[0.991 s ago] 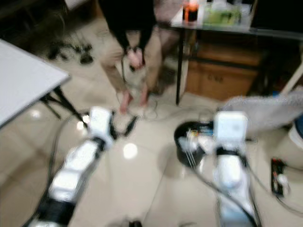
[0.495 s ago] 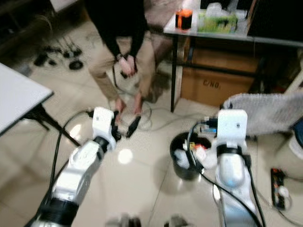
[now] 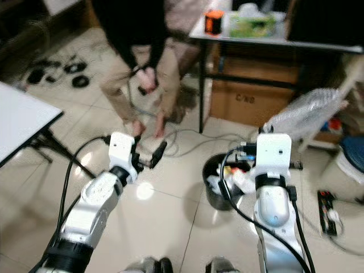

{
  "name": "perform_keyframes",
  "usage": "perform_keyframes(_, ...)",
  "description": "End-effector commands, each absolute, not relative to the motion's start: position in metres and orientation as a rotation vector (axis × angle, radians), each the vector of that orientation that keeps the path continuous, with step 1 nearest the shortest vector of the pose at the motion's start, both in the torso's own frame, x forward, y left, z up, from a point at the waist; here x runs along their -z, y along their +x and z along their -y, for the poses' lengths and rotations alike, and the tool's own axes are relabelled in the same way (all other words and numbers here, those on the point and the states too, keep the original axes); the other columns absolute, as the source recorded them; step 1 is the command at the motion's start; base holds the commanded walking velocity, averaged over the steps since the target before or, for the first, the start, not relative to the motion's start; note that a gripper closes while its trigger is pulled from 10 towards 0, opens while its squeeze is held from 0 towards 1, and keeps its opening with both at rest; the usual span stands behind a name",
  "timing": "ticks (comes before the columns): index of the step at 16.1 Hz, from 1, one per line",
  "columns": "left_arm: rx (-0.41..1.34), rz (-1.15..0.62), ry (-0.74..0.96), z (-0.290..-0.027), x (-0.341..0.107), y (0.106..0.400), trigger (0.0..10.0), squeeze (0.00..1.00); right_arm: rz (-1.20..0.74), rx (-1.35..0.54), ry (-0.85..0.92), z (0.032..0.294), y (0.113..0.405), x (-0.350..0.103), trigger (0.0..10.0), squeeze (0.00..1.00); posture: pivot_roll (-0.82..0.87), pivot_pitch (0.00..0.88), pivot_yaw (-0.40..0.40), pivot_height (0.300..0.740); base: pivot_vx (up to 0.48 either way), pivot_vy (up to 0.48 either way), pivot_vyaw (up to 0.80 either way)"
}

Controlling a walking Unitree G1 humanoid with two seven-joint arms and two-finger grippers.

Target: Picking trash to rubbish bin

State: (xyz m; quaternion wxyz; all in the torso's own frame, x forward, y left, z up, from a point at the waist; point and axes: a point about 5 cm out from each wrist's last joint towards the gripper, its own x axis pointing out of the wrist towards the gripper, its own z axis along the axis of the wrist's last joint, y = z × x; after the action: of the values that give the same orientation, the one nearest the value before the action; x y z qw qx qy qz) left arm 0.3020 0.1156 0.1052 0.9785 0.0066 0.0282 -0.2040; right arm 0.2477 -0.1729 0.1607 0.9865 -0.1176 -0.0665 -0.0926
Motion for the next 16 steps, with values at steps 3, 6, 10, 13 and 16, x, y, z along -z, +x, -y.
perform_keyframes(3,0.435,-0.057,0.017,-0.1142,-0.1056,0.3001,10.0,0.00,0.133,0.194,-0.242,0.1729,0.2456,-0.1603,0.0,0.00,-0.11,0.137,0.092,0.740,0.202,0.000,-0.80)
perform_keyframes(6,0.437,-0.057,0.027,-0.1145,-0.1054,0.2998,10.0,0.00,0.133,0.193,-0.242,0.1725,0.2457,-0.1603,0.0,0.00,-0.11,0.140,0.092,0.740,0.379,0.000,-0.80)
perform_keyframes(10,0.445,-0.071,0.012,-0.1127,-0.1024,0.2978,10.0,0.00,0.136,0.188,-0.244,0.1719,0.2453,-0.1603,0.0,0.00,-0.11,0.142,0.092,0.740,0.096,0.000,-0.20)
perform_keyframes(13,0.442,-0.077,0.010,-0.1120,-0.1012,0.2974,10.0,0.00,0.142,0.180,-0.257,0.1710,0.2451,-0.1608,0.0,0.00,-0.11,0.142,0.092,0.740,0.000,0.000,0.00)
perform_keyframes(16,0.436,-0.077,0.008,-0.1124,-0.1020,0.2979,10.0,0.00,0.143,0.176,-0.257,0.1704,0.2449,-0.1611,0.0,0.00,-0.12,0.148,0.089,0.740,0.000,0.000,0.00)
